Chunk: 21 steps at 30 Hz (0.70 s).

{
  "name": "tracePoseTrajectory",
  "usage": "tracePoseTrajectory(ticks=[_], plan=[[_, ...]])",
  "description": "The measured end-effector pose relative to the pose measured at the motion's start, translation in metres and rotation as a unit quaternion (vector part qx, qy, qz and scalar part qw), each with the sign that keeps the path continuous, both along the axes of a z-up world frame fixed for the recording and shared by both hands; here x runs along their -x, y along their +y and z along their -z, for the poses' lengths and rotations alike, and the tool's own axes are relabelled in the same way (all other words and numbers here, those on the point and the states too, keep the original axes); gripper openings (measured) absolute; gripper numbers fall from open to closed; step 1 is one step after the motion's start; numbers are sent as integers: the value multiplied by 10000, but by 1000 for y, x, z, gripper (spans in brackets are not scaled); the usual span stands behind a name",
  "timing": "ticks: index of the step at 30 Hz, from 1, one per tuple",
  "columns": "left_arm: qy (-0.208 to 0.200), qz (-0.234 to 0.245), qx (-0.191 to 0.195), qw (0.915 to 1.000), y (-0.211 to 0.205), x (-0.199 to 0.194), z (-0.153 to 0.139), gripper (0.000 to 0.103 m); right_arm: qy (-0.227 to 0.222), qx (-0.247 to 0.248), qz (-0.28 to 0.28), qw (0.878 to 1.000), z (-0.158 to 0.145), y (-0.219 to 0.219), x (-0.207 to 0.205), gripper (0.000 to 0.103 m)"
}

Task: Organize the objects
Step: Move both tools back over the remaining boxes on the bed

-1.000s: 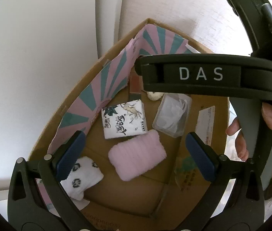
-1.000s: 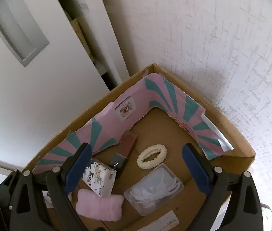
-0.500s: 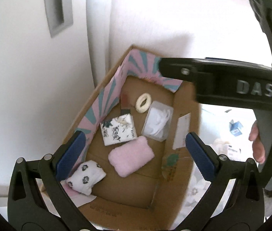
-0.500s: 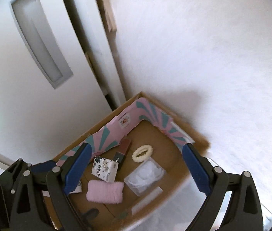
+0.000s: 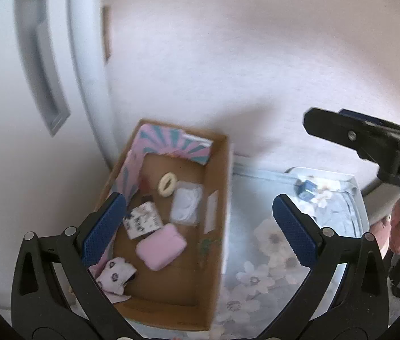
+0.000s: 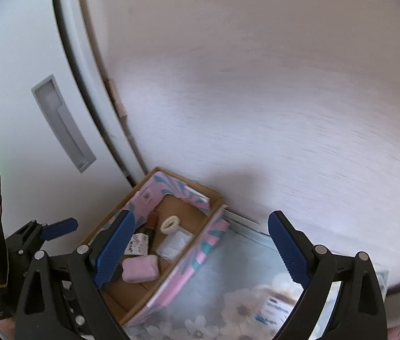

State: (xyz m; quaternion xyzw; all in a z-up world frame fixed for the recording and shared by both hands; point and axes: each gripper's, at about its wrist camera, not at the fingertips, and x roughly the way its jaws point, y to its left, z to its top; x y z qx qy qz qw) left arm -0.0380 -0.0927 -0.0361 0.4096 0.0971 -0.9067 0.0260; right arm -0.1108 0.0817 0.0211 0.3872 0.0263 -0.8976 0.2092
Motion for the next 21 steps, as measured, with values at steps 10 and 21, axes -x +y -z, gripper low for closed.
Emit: tracePoseTrajectory(ticks=[10,21], plan=[[336,596,86,9976,45,-4,-9,103,365,-221,784,9960,-11,57,-53,94],[405,993,84,9942,71,-5,-16,103,445,-112,1018,9937,-17,89,-72,94]])
